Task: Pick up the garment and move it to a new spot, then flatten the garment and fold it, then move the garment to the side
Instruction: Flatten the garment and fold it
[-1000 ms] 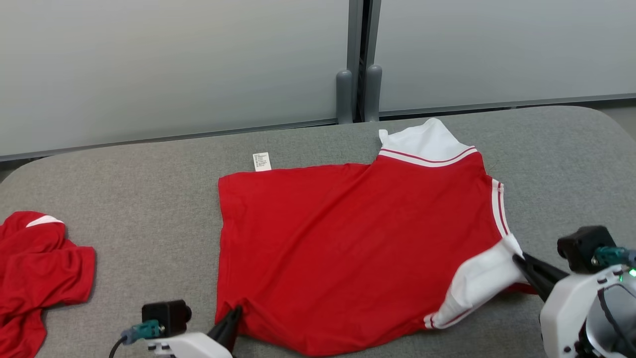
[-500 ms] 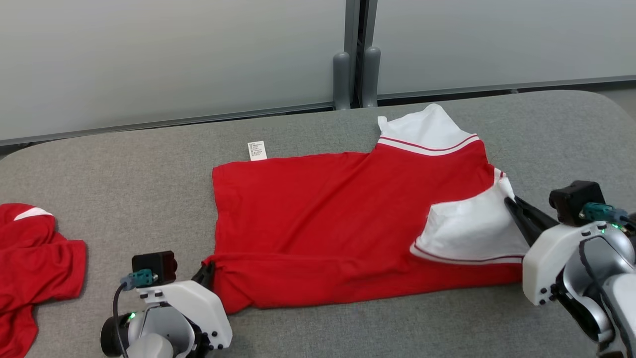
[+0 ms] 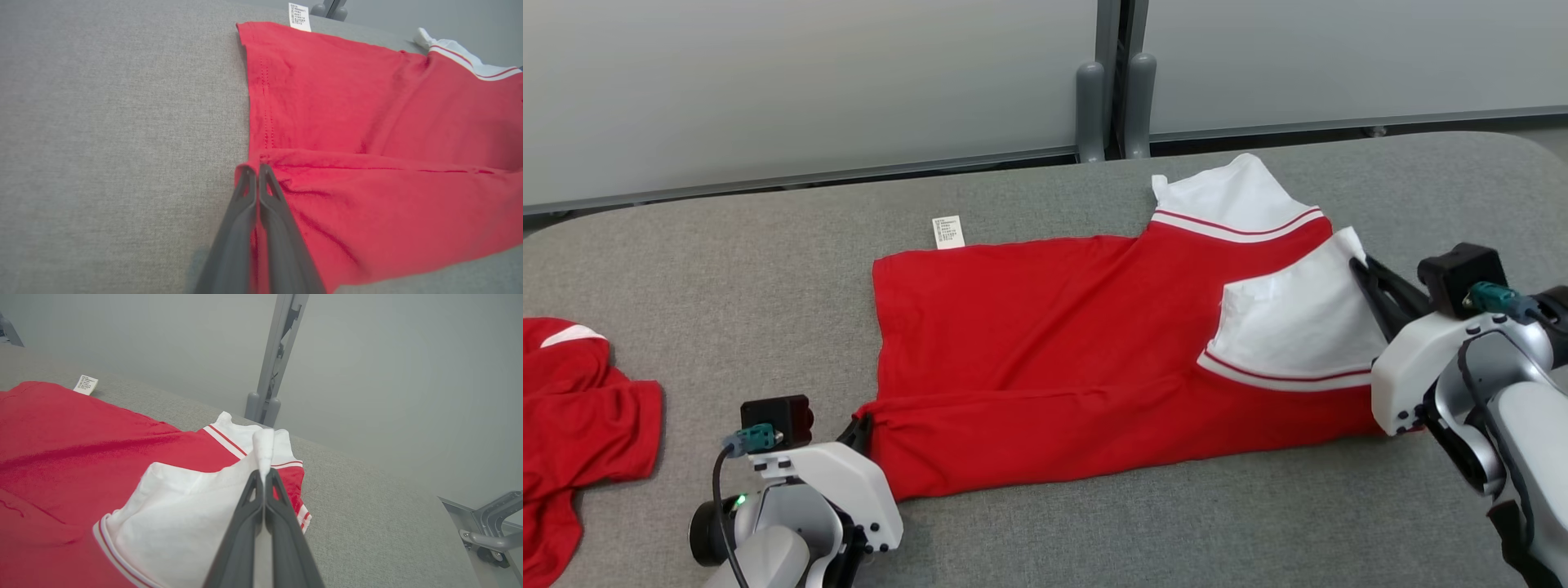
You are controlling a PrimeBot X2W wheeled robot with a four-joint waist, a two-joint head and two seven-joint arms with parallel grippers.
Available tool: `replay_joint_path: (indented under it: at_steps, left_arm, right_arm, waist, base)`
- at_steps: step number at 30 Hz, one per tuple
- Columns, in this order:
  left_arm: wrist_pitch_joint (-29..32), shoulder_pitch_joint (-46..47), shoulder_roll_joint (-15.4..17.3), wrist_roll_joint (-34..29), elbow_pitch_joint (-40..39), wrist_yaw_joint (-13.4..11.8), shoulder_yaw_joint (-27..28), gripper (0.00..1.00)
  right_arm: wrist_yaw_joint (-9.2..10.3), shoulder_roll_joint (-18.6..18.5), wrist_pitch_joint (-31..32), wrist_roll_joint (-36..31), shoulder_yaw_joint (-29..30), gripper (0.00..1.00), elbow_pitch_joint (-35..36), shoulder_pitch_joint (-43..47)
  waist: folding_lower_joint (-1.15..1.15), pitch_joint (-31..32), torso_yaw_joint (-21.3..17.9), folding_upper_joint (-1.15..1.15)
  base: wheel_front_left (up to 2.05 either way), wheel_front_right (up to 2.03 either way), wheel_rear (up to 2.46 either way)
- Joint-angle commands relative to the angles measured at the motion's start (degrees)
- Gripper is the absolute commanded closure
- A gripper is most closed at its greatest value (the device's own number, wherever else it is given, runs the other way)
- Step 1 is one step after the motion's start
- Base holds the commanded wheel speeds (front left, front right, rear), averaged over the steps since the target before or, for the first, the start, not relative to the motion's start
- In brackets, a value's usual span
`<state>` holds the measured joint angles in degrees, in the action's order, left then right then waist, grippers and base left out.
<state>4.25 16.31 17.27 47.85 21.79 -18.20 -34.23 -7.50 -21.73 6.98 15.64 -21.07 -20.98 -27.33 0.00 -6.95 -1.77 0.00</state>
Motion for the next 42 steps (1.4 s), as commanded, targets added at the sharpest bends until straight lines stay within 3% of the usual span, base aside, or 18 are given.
replay_joint_path:
  at_steps: [1,21,22,23,29,37,42]
  left_arm:
    - [-0.31,1.38,0.15,-0.03,0.20,0.34,0.24,1.00]
    - [0.17,6.41,-1.70,-0.17,6.06,2.82,-1.24,1.00]
    - [0.37,6.74,-1.75,-0.28,6.21,2.97,-1.43,0.38]
    - [0.19,6.97,-1.75,-0.54,6.27,2.87,-1.53,0.00]
    - [0.77,4.98,-0.48,-0.56,5.83,2.61,-2.16,0.00]
    - [4.68,-0.52,1.89,1.29,-1.79,-0.47,-2.21,0.00]
    - [7.64,-0.99,2.61,0.22,-1.58,-3.21,-3.44,0.00]
  right_arm:
    - [0.01,0.01,-0.78,0.18,0.07,1.00,-0.72,-1.02]
    - [0.01,4.25,-6.35,0.63,-3.22,1.00,-18.60,-11.66]
    - [0.01,4.47,-6.41,0.71,-3.27,0.55,-19.10,-11.94]
    - [0.01,4.73,-6.21,1.24,-3.05,0.00,-19.78,-12.17]
    - [0.01,4.93,-3.79,4.18,-1.31,0.00,-19.88,-11.19]
    - [0.01,2.42,12.24,7.76,2.43,0.00,-11.80,-3.95]
    - [0.00,2.90,16.94,6.28,5.73,0.00,-5.66,0.26]
  waist:
    - [0.00,-0.31,0.21,0.00]
    - [0.00,-2.52,1.59,0.00]
    - [0.00,-2.47,1.61,0.00]
    - [0.00,-2.39,1.65,0.00]
    - [0.00,-0.72,1.65,0.00]
    - [0.00,2.01,1.04,0.00]
    - [0.00,1.75,0.35,0.00]
  base:
    - [0.00,0.00,0.00]
    - [0.00,0.00,0.00]
    - [0.00,0.00,0.00]
    - [0.00,0.00,0.00]
    - [0.00,0.00,0.00]
    - [0.00,0.00,0.00]
    - [0.00,0.00,0.00]
